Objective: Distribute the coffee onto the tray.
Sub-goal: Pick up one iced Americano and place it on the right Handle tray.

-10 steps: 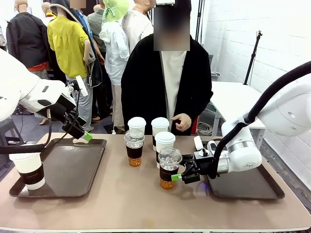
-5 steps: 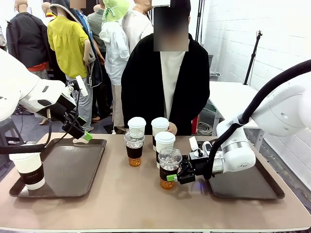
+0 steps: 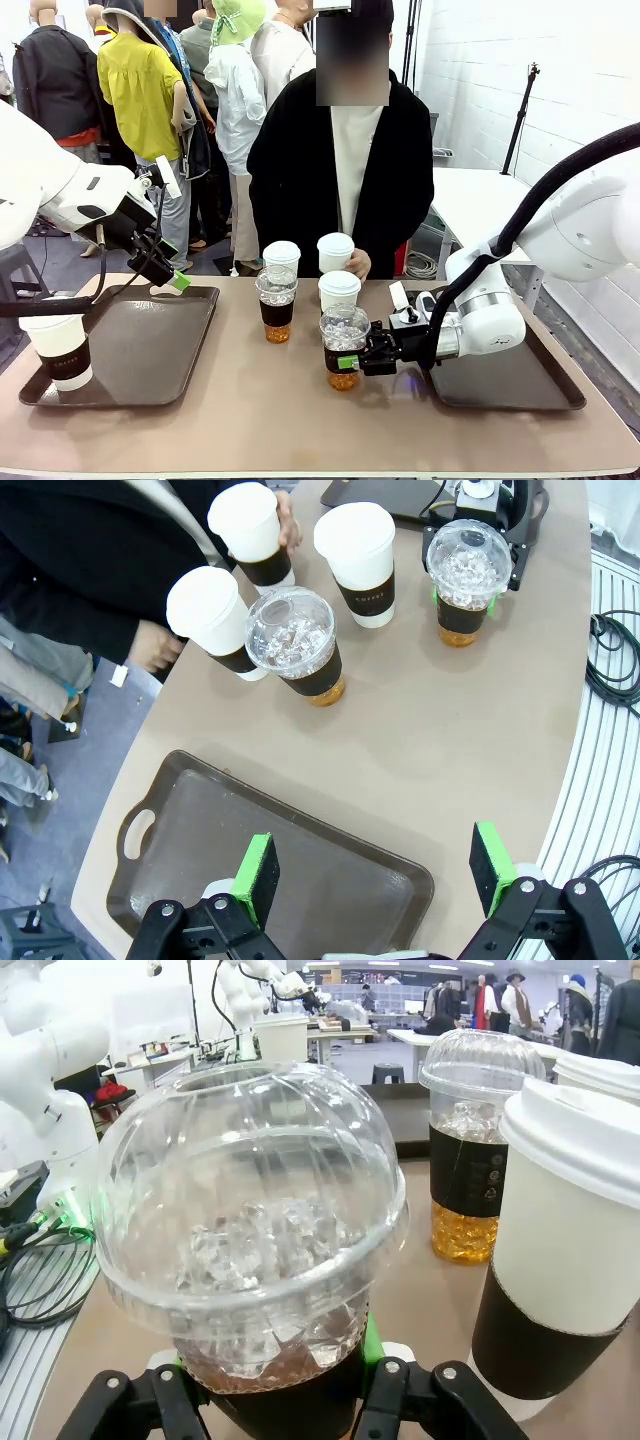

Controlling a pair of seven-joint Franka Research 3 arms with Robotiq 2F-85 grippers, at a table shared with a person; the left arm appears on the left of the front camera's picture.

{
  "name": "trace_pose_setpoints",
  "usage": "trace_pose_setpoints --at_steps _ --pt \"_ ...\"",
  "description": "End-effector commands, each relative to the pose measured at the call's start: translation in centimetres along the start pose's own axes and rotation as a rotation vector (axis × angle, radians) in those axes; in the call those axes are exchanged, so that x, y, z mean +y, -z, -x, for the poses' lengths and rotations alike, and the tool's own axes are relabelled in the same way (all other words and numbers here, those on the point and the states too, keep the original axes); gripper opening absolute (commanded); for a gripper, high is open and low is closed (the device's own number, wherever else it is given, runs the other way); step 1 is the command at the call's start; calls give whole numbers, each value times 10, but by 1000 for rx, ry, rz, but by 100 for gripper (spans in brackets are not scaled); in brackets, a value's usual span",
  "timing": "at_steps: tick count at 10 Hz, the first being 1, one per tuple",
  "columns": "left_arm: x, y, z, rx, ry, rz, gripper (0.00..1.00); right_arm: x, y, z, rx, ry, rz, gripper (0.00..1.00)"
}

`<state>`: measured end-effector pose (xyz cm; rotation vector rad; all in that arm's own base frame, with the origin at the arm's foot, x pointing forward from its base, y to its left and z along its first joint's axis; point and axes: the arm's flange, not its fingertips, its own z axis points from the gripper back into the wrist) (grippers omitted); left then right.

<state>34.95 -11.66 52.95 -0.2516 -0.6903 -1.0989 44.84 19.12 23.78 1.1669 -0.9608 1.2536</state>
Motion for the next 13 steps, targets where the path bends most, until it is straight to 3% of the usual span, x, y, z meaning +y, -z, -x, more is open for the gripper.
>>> trace_pose_setpoints --at_steps 1,3,7,10,13 --pt "2 0 2 -9 12 18 100 3 -3 -5 -39 18 -4 63" --pt "2 0 2 -9 12 18 100 15 -28 -27 -45 36 -10 63" --pt "2 0 2 -9 12 18 100 30 -122 -76 -15 95 57 63" --pt "2 0 2 -9 12 18 100 9 -181 -76 -1 57 52 63" --pt "2 0 2 -9 12 18 100 -9 -205 -65 -8 77 37 63"
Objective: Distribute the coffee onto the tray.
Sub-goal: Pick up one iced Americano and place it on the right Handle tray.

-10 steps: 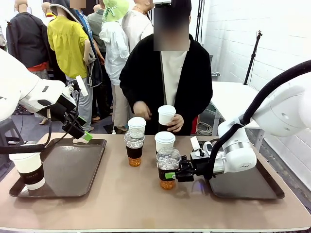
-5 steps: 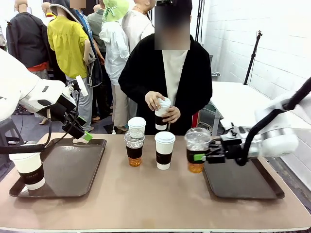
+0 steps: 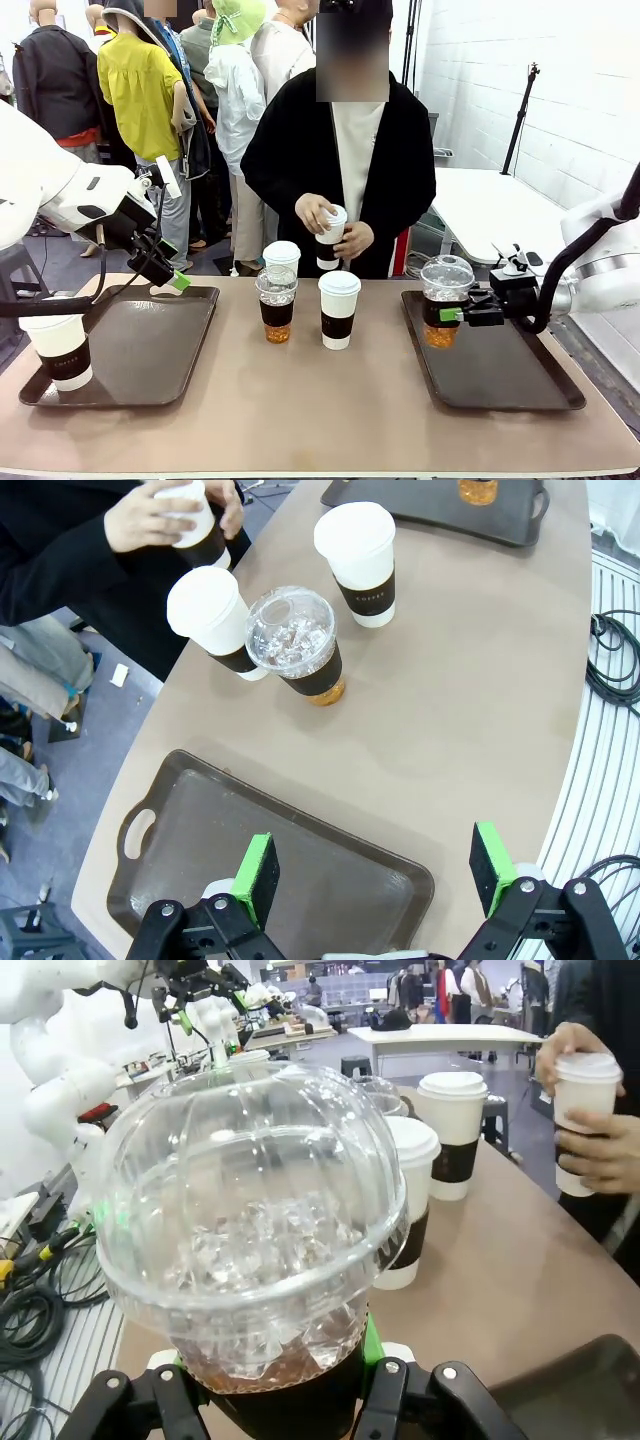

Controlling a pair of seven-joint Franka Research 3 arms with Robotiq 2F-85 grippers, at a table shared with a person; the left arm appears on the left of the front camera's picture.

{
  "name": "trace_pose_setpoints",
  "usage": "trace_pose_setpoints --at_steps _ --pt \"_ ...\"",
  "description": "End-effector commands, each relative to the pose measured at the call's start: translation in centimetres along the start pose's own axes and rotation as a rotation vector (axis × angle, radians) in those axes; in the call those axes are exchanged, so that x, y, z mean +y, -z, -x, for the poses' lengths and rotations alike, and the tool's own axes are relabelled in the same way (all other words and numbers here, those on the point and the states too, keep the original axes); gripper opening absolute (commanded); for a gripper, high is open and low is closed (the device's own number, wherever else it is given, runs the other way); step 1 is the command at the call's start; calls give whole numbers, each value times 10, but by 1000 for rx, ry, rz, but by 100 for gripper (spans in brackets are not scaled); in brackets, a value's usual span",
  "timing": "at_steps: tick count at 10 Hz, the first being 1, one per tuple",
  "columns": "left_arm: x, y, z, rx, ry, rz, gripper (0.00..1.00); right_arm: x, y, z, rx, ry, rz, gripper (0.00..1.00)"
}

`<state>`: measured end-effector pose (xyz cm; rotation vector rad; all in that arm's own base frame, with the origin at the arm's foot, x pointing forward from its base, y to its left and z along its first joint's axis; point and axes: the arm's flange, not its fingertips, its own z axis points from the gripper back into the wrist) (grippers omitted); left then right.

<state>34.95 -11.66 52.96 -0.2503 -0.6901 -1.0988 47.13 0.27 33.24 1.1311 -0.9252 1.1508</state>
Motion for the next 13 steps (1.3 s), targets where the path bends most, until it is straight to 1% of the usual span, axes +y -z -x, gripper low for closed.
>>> trace_pose_setpoints --at_steps 1,2,6,7,8,11,13 --pt "2 0 2 -10 11 19 100 -1 1 -8 -16 -31 -20 63" --pt "2 0 2 -10 11 19 100 0 0 0 0 0 0 63" --pt "2 0 2 -10 11 19 100 0 0 0 0 0 0 63" --pt "2 0 2 -10 11 19 100 -5 0 5 3 5 1 63" --pt "2 0 2 -10 11 19 100 -22 -6 4 -14 -14 18 63" --pt "2 0 2 -10 11 19 100 -69 -23 -1 2 -52 48 63" --pt "2 0 2 -10 11 19 100 -102 -33 8 -11 -87 92 63"
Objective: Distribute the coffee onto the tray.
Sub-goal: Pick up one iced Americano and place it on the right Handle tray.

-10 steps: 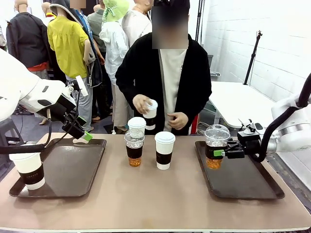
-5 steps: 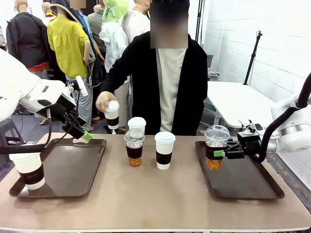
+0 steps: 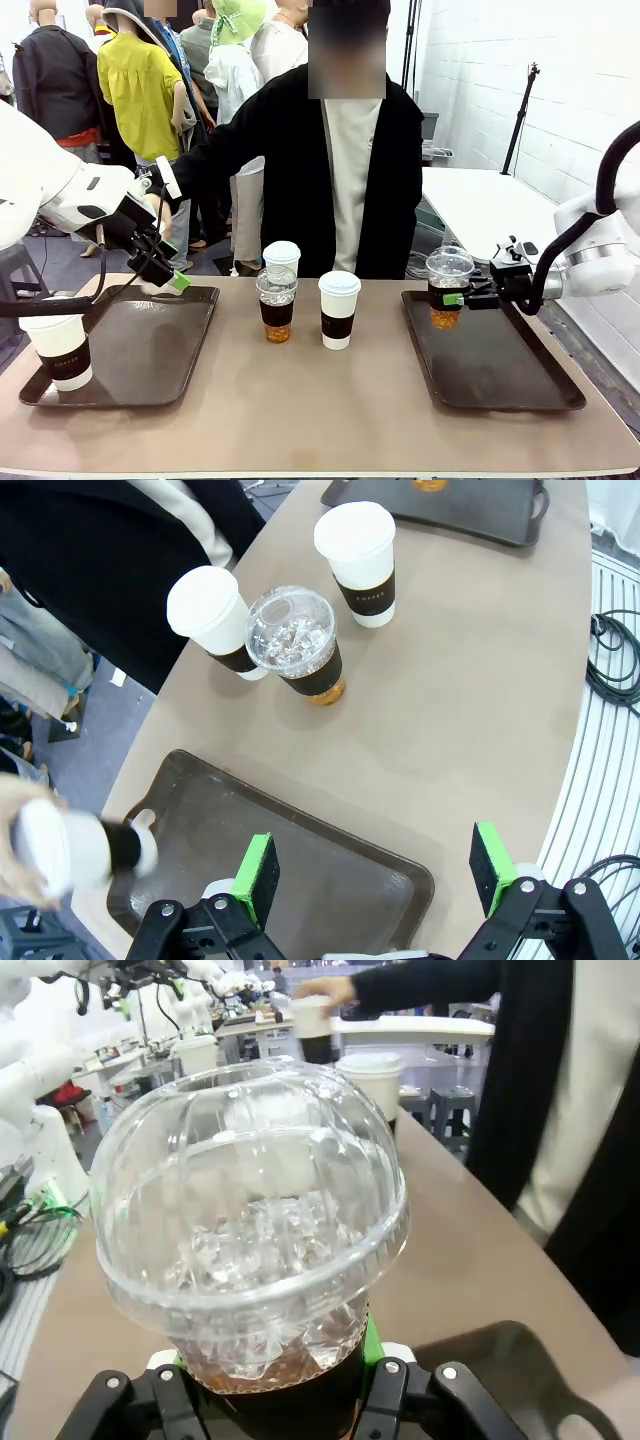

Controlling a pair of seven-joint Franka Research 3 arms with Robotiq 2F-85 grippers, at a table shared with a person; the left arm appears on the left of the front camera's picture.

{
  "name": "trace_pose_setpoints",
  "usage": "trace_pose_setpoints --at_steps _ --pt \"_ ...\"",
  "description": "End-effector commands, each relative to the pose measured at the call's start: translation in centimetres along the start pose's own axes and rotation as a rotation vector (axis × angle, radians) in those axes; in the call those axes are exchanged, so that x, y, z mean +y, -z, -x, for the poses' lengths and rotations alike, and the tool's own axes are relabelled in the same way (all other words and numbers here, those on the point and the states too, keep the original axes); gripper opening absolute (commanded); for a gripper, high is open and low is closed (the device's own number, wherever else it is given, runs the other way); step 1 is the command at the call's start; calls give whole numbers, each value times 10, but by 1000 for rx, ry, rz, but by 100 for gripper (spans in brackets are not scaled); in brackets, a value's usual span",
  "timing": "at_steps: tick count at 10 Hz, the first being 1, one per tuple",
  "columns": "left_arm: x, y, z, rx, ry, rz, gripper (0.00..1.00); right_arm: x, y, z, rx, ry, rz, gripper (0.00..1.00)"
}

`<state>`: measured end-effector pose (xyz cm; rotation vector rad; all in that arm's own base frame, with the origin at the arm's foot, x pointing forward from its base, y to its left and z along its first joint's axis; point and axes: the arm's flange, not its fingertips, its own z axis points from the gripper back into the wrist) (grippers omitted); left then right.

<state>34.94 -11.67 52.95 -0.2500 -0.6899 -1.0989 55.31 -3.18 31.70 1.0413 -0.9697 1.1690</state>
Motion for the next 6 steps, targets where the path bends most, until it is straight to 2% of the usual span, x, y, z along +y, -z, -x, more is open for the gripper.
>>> trace_pose_setpoints --at_steps 1,4,6 --pt "2 0 2 -11 11 19 100 -31 -4 13 -59 -28 58 63" --pt "2 0 2 -11 11 19 100 -56 -9 42 -111 -25 132 63" --pt "2 0 2 -11 11 19 100 -64 -8 55 -106 -18 138 63"
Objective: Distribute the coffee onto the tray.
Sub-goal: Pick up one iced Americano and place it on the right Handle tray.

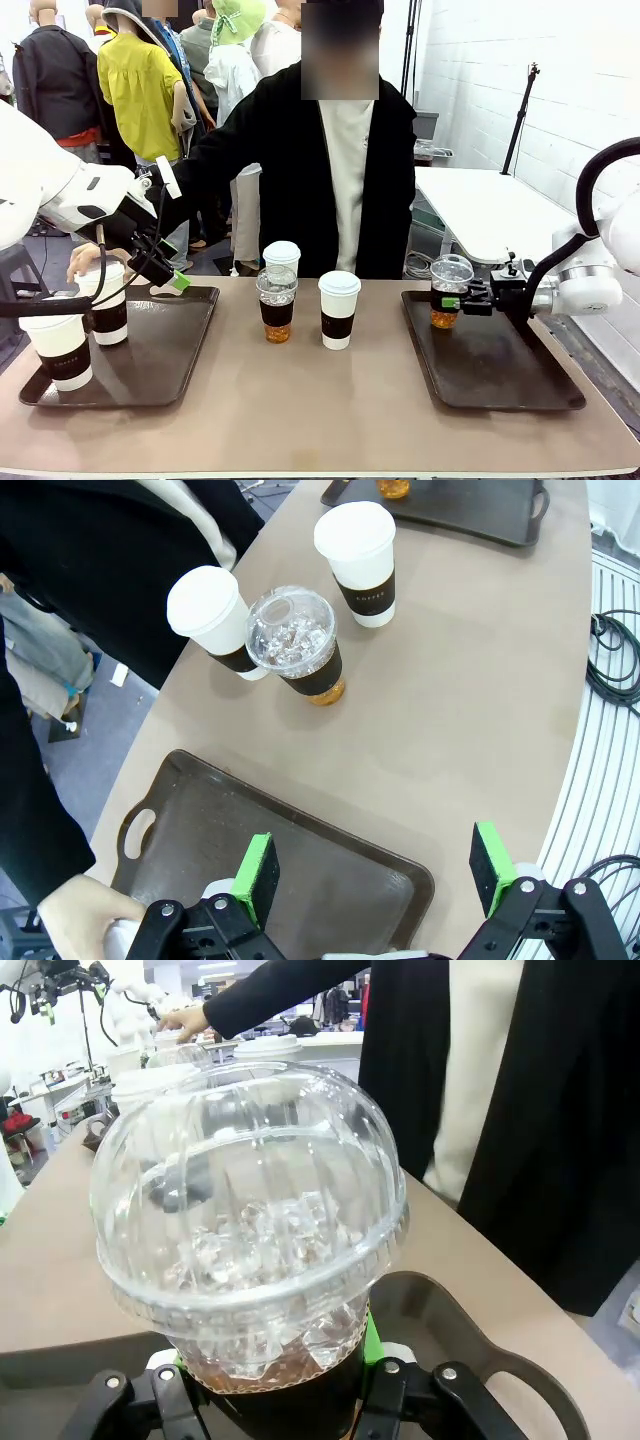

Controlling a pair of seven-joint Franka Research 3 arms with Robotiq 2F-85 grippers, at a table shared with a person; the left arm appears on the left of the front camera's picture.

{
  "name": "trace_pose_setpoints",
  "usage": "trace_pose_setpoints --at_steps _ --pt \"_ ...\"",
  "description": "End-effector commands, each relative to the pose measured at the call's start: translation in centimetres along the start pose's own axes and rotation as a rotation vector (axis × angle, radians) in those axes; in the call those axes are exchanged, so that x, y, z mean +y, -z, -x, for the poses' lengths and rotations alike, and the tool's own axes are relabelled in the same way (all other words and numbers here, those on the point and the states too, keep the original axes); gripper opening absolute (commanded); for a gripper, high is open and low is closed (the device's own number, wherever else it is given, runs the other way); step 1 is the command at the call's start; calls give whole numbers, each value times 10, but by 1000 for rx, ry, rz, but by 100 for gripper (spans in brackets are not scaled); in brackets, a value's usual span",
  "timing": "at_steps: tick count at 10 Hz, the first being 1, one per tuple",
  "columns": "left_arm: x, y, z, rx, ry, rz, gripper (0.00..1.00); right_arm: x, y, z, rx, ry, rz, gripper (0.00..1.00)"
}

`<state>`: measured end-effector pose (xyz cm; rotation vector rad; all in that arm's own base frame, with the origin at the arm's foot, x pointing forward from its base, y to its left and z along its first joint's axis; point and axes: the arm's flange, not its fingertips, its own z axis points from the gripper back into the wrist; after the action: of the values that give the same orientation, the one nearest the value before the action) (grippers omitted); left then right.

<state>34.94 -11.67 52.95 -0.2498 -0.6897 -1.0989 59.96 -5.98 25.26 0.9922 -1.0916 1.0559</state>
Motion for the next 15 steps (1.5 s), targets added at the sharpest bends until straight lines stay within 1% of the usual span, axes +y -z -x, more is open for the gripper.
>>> trace_pose_setpoints --at_steps 1,3,5,6,7,8,13,15 --pt "2 0 2 -11 11 19 100 -10 2 -1 -32 -22 17 63" --pt "2 0 2 -11 11 19 100 -12 4 4 -32 -2 29 63" --pt "2 0 2 -11 11 19 100 -12 4 7 -21 18 14 63" --pt "2 0 2 -11 11 19 100 -12 5 6 -17 29 10 66" --pt "2 0 2 -11 11 19 100 -11 5 7 -11 50 5 85" --pt "2 0 2 -11 11 19 100 -10 4 4 -14 66 4 100" --pt "2 0 2 -11 11 19 100 -2 -10 4 -18 107 17 100" --pt "2 0 2 -11 11 19 100 9 -22 9 -26 125 32 100"
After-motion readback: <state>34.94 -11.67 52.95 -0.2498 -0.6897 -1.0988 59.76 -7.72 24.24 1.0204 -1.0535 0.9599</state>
